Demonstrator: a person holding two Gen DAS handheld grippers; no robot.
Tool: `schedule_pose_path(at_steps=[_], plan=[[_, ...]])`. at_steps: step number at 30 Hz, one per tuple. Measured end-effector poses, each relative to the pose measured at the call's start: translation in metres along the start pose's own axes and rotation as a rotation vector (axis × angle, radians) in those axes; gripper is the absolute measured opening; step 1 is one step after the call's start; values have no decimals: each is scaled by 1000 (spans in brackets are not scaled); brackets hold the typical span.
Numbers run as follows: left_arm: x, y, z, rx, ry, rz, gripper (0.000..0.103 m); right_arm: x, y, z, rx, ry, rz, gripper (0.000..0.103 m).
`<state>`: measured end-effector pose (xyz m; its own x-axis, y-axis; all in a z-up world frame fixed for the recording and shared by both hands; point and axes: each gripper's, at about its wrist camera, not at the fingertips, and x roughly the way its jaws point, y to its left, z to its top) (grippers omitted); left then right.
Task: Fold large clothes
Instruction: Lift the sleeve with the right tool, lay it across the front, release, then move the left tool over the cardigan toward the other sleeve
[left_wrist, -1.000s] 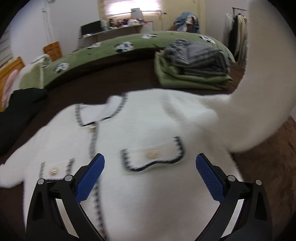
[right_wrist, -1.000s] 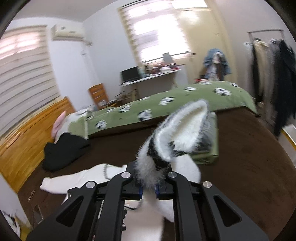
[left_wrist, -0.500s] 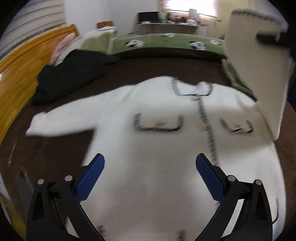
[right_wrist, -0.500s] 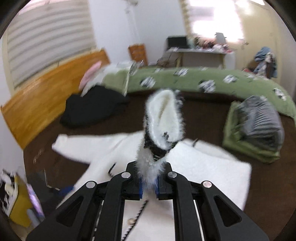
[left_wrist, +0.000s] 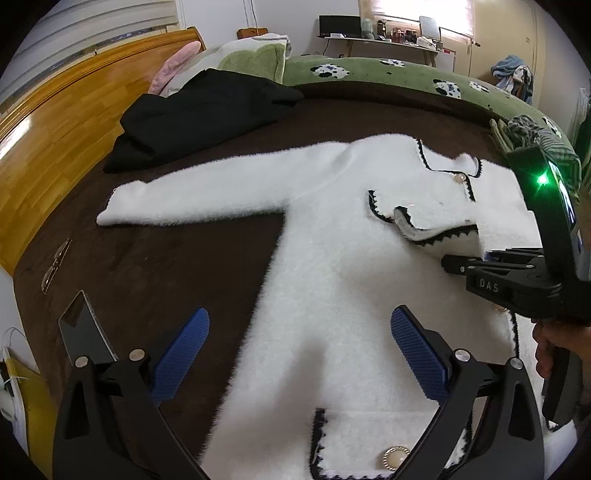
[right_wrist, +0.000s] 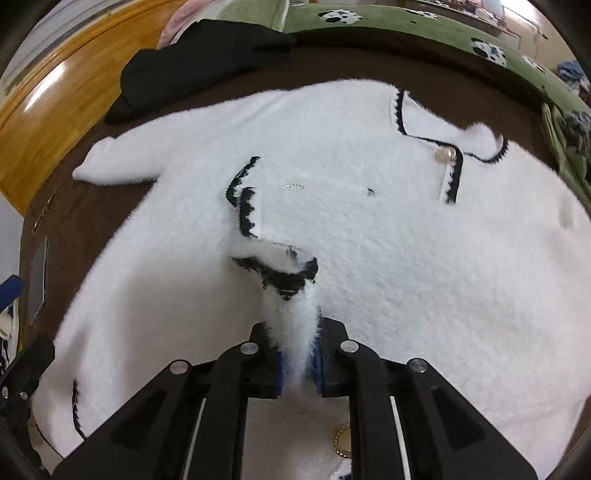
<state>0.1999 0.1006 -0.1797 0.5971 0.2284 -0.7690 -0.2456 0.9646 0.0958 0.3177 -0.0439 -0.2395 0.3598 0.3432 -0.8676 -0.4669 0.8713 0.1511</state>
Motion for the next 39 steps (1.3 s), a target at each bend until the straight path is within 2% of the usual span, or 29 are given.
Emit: schedule_pose_path(at_steps=[7, 9, 11, 13, 18, 21, 22, 24, 30, 34, 36, 39], plan=[[-6, 4, 4, -8, -9, 3, 97, -2, -5, -3, 35, -9, 22, 14], [-13, 5, 6, -5, -19, 9, 97, -3, -7, -1, 48, -8, 28, 17], [-20, 8, 7, -7, -28, 17, 97, -8, -10, 2, 68, -7, 65, 33], [-30, 11, 10, -4, -42, 37, 97, -18, -11, 3, 93, -8, 100, 58], [-53, 16, 21, -4, -84, 16, 97, -78, -22, 1, 86, -121, 81, 69], [-64, 5, 31, 5, -111, -45, 97, -107, -49, -3, 95, -156, 9, 77], [-64, -6, 36, 16, -118, -86, 97, -114, -61, -6, 87, -162, -27, 79], [-61, -28, 42, 43, -121, -138, 97, -119, -95, -12, 78, -144, -133, 81], [-18, -107, 53, 106, -103, -280, 97, -102, -160, -31, 163, -113, -198, 81], [21, -142, 51, 112, -94, -262, 97, -89, -188, -41, 214, -124, -198, 81], [28, -146, 49, 96, -115, -266, 97, -81, -195, -43, 200, -134, -206, 81], [45, -147, 48, 90, -99, -244, 97, -72, -198, -45, 184, -132, -220, 81]])
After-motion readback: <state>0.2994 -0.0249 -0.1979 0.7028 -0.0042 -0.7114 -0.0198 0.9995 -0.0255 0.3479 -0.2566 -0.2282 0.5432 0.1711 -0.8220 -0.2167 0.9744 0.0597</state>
